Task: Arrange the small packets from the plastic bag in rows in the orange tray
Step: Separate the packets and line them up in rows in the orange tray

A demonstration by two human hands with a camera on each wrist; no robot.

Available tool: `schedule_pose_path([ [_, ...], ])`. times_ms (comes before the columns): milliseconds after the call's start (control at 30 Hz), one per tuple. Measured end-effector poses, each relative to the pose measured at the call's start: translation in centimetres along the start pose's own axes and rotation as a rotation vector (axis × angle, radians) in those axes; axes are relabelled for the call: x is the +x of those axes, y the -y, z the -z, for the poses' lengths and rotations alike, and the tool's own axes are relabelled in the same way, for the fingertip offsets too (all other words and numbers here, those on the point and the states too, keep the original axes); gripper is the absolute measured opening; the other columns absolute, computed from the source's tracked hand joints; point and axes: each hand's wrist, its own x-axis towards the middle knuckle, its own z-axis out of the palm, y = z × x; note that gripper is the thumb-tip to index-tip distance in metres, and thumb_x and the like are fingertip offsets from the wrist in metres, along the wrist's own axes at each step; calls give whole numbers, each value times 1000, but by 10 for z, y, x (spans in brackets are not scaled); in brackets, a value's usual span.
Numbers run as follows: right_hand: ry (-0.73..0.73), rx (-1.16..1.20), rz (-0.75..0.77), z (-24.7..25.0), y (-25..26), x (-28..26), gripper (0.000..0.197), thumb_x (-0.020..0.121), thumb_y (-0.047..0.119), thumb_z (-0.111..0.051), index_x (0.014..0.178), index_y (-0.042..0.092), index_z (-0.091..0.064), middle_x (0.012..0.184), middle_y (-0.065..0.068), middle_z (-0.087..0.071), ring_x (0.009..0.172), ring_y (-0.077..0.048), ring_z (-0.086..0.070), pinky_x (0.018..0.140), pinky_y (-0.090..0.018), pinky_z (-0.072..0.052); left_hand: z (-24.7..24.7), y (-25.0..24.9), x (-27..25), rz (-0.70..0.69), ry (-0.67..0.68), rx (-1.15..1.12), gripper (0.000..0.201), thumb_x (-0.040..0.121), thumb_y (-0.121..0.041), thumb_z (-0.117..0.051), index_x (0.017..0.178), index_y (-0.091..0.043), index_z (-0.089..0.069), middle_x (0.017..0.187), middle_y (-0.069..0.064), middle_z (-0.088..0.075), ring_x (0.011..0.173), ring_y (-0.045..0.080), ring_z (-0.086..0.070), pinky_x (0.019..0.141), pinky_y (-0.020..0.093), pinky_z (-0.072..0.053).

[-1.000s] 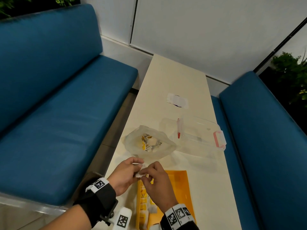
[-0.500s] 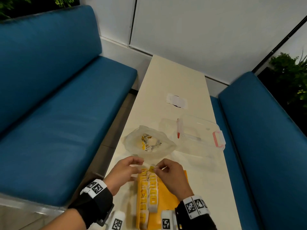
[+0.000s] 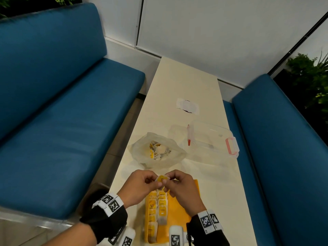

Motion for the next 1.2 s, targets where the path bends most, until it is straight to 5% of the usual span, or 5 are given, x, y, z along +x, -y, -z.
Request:
schedule_pose_path([
  [200,-11,-16,-72,14,-18,-4,4,92,2,-64,89,0,-62,64,-13,-69,58,-20,-63,48,-28,-44,1,13,1,60,-45,121,14,82,-41,-81,94,-35,-76,82,-7,-70,73,1,-63,66,13,-48],
  [467,226,-243,-358,16,-73,-26,6,90,9,-65,88,12,-60,64,-9,-70,58,-23,-66,47,-27,-46,0,41,-3,206,15,205,85,77,-37,-87,149,-37,-40,88,-4,-68,78,5,-66,72,14,-49],
  [633,287,-332,-443,1,-79,-28,10,89,8,-65,86,16,-60,66,-7,-70,48,-12,-64,45,-23,-47,-2,49,-1,229,55,196,77,81,-35,-84,148,-32,-45,90,-3,-67,81,8,-68,80,24,-57],
  [867,163,-417,-400,-12,-91,-24,9,84,8,-66,83,14,-59,71,-9,-69,55,-19,-69,49,-32,-56,0,55,1,249,85,155,74,79,-35,-85,145,-32,-50,90,0,-69,79,13,-70,79,32,-61],
  [1200,87,-521,-379,-16,-86,-16,13,74,18,-70,75,22,-58,80,-2,-70,71,-20,-71,69,-40,-61,2,48,1,248,124,243,75,82,-41,-81,148,-33,-45,94,-5,-68,86,9,-68,82,22,-56],
])
